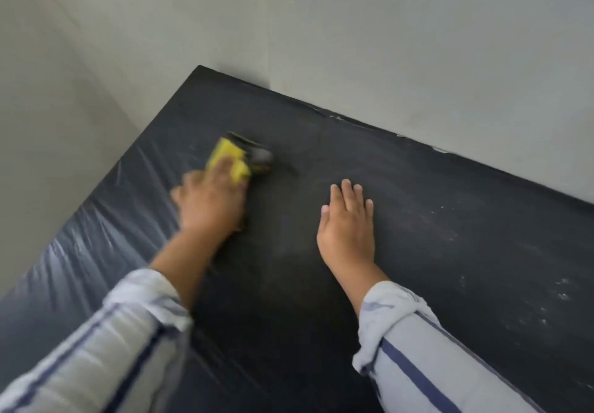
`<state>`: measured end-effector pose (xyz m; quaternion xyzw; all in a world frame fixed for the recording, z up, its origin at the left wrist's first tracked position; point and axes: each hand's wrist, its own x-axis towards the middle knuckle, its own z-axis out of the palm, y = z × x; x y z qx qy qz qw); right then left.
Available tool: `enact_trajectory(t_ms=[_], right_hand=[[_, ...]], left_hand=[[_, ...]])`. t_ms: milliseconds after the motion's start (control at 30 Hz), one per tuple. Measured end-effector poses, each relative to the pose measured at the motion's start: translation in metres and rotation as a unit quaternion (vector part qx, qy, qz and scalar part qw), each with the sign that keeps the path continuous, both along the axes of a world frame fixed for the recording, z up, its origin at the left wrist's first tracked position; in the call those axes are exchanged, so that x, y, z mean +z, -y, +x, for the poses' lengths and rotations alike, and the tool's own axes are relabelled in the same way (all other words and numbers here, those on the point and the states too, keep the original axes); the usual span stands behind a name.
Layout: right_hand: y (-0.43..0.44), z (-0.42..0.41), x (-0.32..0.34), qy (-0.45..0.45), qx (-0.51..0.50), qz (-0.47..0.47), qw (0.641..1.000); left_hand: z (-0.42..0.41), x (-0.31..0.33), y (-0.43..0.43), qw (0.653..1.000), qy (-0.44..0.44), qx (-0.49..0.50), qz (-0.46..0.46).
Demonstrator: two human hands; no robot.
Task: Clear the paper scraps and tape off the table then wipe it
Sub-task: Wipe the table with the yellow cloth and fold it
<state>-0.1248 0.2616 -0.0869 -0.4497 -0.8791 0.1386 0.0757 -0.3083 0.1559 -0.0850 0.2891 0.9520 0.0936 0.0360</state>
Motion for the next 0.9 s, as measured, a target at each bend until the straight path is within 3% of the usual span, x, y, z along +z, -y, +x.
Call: enact_trajectory(t_ms=[100,200,267,367,433,500,567,667,733,800,900], right_hand=[[0.000,-0.001,-0.001,0.026,0.002,0.009,1.000],[0.000,-0.002,0.000,0.043,0.003,0.012,0.999],[0.001,-0.002,0.001,0.047,0.001,0.013,0.999],[0.000,-0.003,-0.001,0.047,-0.001,0.017,0.999],[-0.003,-0.003,-0.002,0.082,0.007,0.015,0.997],[-0.002,-0.003,-0.002,0.106,0.002,0.006,0.994],[0.004,-0.006,0.002,0.067,-0.020,-0.006,0.998],[0.030,-0.018,0.007,0.026,0.015,-0.001,1.000],[0.052,-0.025,0.005,0.009,0.062,-0.009,0.998],[0.068,-0.028,0.002,0.005,0.080,-0.019,0.997],[0.076,-0.032,0.001,-0.012,0.074,-0.021,0.997]], left_hand=[[-0.099,0.008,0.051,0.984,0.007,0.175,-0.022],[-0.114,0.018,0.060,0.965,0.026,0.257,0.036],[-0.070,0.022,0.041,0.977,0.013,0.205,0.052],[0.040,0.019,0.017,0.997,0.004,0.011,0.082],[0.098,0.013,0.025,0.988,0.013,-0.118,0.094],[0.104,0.008,0.045,0.980,0.015,-0.186,0.073],[0.067,0.001,0.064,0.989,-0.023,-0.134,0.066],[-0.028,-0.001,0.102,0.993,-0.014,0.114,0.026],[-0.067,0.010,0.119,0.977,0.016,0.210,0.036],[-0.060,0.018,0.110,0.974,0.026,0.221,0.051],[0.022,0.024,0.081,0.993,-0.013,0.087,0.073]])
